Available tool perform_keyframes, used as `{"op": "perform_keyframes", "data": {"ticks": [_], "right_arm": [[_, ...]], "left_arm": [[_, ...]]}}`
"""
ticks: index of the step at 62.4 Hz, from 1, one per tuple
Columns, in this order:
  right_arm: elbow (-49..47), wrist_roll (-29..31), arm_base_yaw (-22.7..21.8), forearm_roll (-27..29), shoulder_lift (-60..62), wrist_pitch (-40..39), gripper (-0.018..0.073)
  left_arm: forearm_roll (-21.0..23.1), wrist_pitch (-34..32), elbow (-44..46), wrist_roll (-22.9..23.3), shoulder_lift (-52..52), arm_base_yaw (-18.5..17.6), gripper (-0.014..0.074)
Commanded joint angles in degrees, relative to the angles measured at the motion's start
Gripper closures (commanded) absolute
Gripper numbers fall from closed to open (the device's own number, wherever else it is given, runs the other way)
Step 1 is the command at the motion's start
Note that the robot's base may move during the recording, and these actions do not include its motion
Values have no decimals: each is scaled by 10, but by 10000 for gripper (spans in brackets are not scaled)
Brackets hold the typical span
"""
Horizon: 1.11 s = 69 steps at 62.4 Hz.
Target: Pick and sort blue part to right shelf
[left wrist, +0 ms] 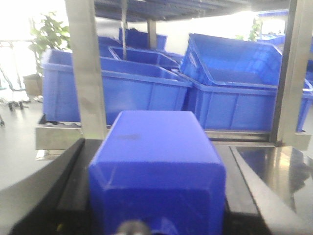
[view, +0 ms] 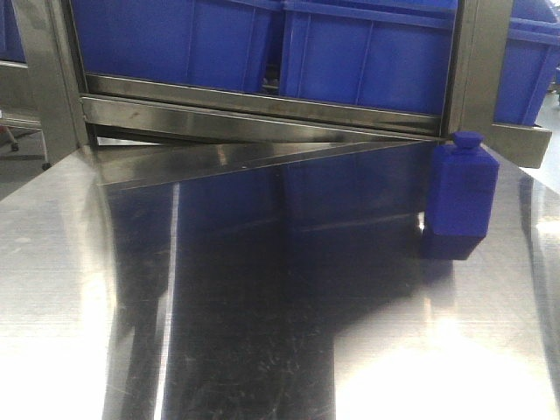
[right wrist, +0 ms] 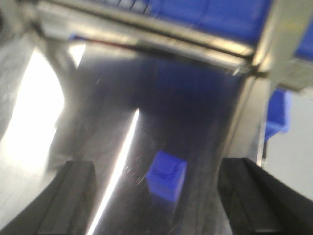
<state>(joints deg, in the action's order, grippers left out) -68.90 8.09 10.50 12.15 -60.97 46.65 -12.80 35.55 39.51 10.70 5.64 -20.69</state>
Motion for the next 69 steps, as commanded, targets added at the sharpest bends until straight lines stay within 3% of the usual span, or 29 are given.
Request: {"op": "perform_keyframes", "data": {"ticks": [1,19,35,69], "right_arm": [[-52,-11,9,6,-46,1,-34],[-139,-109,10,-29,-225,91,-34],[-177,-197,56,-117,-327,122,-34],[-178,-230,68,-151,-435,141,-21]], "left_arm": [[-11,-22,16,0,-12,-3,326],[-30,-18,14,0,-23,-3,326],[-30,-26,14,0,-23,-3,326],[-41,-39,14,0,-23,-3,326]]}}
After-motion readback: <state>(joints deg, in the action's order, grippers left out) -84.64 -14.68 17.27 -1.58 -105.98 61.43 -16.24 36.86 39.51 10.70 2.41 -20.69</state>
